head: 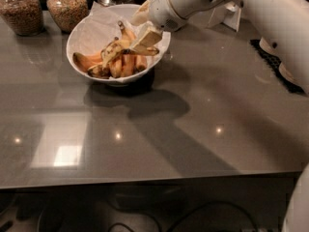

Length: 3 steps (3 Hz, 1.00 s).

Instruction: Pick banana from white bowl

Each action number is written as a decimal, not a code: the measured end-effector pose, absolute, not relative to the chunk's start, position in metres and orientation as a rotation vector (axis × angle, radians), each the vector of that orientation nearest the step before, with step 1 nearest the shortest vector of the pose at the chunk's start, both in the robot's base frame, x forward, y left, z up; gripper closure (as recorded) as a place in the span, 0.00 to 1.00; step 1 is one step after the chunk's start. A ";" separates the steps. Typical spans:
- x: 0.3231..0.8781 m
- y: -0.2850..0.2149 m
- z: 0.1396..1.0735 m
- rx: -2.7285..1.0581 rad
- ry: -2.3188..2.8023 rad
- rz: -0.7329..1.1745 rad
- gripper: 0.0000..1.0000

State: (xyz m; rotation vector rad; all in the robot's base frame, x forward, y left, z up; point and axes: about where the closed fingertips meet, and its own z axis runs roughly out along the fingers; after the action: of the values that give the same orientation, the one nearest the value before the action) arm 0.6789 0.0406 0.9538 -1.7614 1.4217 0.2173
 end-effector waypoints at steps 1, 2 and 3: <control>0.680 0.043 0.937 -1.804 1.440 0.233 0.38; 0.683 0.048 0.920 -1.838 1.454 0.252 0.41; 0.687 0.055 0.906 -1.840 1.468 0.277 0.50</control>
Offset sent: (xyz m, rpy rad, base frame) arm 0.0080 0.0084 -0.0500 -0.0817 0.0876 0.0447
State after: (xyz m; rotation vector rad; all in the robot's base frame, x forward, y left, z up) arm 0.6875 0.0550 0.9056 -1.8402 1.4677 0.2773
